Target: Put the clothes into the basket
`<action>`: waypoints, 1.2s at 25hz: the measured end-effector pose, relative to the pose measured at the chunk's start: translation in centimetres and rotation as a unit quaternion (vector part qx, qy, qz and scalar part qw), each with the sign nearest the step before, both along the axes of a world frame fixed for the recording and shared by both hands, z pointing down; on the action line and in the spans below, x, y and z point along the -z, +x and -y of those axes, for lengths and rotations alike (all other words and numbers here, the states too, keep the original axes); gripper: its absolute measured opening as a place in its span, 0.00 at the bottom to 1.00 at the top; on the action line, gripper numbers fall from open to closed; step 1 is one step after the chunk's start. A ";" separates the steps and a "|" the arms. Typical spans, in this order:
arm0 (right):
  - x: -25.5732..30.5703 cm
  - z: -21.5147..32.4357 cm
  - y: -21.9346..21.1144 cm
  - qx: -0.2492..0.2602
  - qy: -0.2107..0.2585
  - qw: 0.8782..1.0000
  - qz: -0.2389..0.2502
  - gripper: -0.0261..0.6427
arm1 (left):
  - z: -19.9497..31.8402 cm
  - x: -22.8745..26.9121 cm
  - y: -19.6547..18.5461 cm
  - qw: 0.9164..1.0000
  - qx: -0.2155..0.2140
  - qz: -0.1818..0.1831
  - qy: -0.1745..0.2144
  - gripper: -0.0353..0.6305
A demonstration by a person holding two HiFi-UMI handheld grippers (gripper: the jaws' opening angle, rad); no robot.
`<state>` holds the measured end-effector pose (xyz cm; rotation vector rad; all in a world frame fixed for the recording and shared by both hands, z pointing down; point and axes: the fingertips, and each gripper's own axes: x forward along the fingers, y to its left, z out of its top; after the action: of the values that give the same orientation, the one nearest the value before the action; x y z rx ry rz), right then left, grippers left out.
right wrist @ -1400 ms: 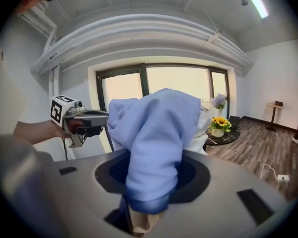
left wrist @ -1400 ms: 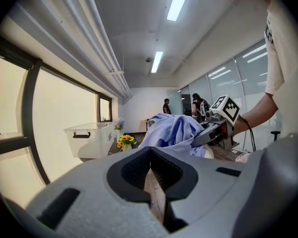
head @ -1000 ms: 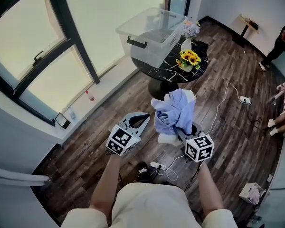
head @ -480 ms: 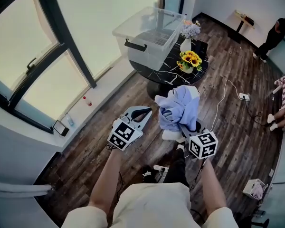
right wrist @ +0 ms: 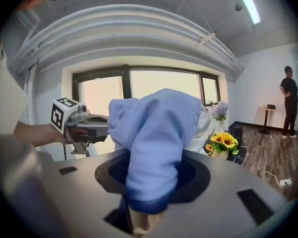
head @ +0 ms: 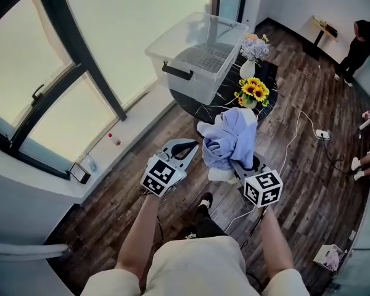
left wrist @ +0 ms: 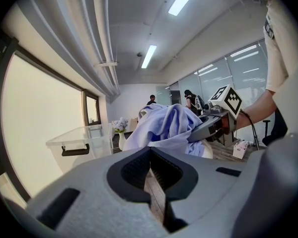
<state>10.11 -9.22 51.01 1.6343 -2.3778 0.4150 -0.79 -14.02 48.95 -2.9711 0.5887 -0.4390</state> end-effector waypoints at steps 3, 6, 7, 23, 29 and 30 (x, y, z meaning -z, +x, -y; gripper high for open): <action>0.7 3.7 0.8 0.007 0.007 1.000 0.003 0.29 | 2.9 0.2 0.6 1.000 0.002 0.008 0.001 0.08; 1.5 7.6 1.9 0.010 0.016 1.000 0.008 0.29 | 6.6 0.6 1.2 1.000 0.006 0.014 0.007 0.08; 1.7 8.7 2.4 0.010 0.019 1.000 0.007 0.29 | 7.7 0.8 1.5 1.000 0.008 0.016 0.009 0.08; 10.2 25.7 8.5 0.031 0.096 0.995 0.011 0.29 | 23.0 4.9 5.8 0.998 0.048 0.015 0.039 0.08; 11.6 32.6 9.4 0.032 0.109 0.994 0.005 0.29 | 30.1 5.7 8.1 0.998 0.037 0.007 0.051 0.08; 12.0 34.4 9.8 0.030 0.109 0.994 0.003 0.29 | 32.0 6.4 8.8 0.998 0.033 0.005 0.054 0.08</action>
<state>19.93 -43.62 39.02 1.6449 -2.5455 0.1537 8.01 -46.07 42.58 -2.8518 0.6878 -0.4127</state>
